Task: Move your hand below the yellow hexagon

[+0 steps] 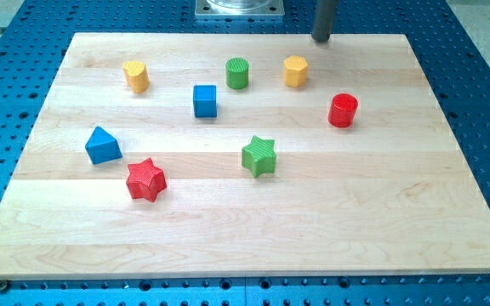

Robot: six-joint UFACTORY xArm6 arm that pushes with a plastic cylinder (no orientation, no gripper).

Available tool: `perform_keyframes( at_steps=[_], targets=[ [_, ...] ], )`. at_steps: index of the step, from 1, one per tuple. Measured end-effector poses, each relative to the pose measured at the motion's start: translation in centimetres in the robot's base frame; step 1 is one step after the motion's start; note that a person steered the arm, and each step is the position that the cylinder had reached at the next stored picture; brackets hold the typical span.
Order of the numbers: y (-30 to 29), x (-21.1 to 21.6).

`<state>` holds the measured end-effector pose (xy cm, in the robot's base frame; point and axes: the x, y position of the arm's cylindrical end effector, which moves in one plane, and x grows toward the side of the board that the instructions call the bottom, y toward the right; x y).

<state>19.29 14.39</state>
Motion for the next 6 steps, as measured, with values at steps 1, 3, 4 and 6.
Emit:
perform_keyframes(
  at_steps=[1,3,4,6],
  targets=[
    [-2.7,0.3],
    [-12.1,10.2],
    [-10.6,12.4],
    [-2.5,16.9]
  ],
)
